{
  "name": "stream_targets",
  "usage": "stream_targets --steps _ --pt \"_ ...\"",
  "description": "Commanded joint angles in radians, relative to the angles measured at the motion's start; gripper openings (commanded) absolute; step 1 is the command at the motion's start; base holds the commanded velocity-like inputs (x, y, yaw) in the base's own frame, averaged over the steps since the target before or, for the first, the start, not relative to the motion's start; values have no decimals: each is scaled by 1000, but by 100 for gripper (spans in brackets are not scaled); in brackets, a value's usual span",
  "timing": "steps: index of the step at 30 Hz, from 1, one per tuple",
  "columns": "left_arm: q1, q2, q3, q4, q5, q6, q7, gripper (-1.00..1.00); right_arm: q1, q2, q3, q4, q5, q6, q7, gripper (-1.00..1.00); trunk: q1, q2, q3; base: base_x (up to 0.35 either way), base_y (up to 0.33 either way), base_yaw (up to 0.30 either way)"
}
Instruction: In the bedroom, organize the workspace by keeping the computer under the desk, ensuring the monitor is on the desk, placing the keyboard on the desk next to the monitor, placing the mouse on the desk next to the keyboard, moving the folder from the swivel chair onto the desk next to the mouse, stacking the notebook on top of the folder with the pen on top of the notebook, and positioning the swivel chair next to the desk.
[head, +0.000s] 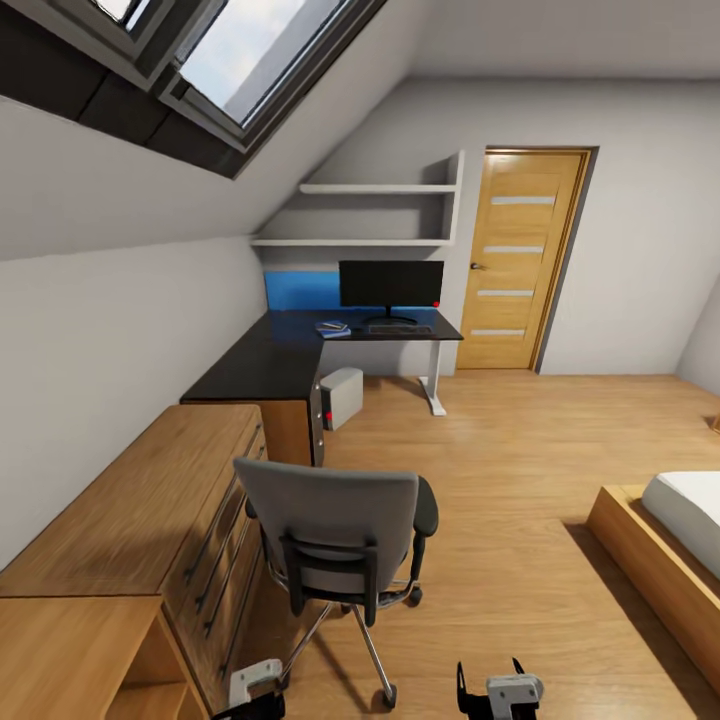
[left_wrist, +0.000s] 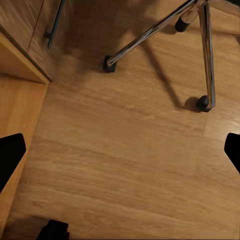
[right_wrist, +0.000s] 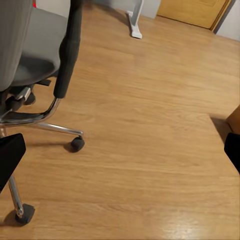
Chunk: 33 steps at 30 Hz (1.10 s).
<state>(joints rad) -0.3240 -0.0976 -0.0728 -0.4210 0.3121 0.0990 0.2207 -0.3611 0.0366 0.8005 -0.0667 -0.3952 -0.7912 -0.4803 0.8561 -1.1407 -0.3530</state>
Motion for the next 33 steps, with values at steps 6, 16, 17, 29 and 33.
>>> stream_targets --steps 6,16,17,29,33 --pt "-1 1 -8 15 9 -67 10 100 -1 -1 12 25 -5 -1 -6 100 23 -43 -20 0 0 0" --pt "-1 2 -8 40 9 -98 12 100 -1 0 12 42 -5 0 -6 100 61 -113 -51 0 0 0" --pt "-1 2 -8 40 9 -99 12 100 -1 0 11 42 -5 0 -6 100 65 -120 -55 0 0 0" --pt "-1 3 -7 44 8 -101 13 100 -1 0 11 44 -5 1 -6 100 111 -204 -92 0 0 0" --pt "-1 3 -7 44 8 -101 14 100 -1 0 11 44 -5 1 -6 100 127 -232 -105 0 0 0"
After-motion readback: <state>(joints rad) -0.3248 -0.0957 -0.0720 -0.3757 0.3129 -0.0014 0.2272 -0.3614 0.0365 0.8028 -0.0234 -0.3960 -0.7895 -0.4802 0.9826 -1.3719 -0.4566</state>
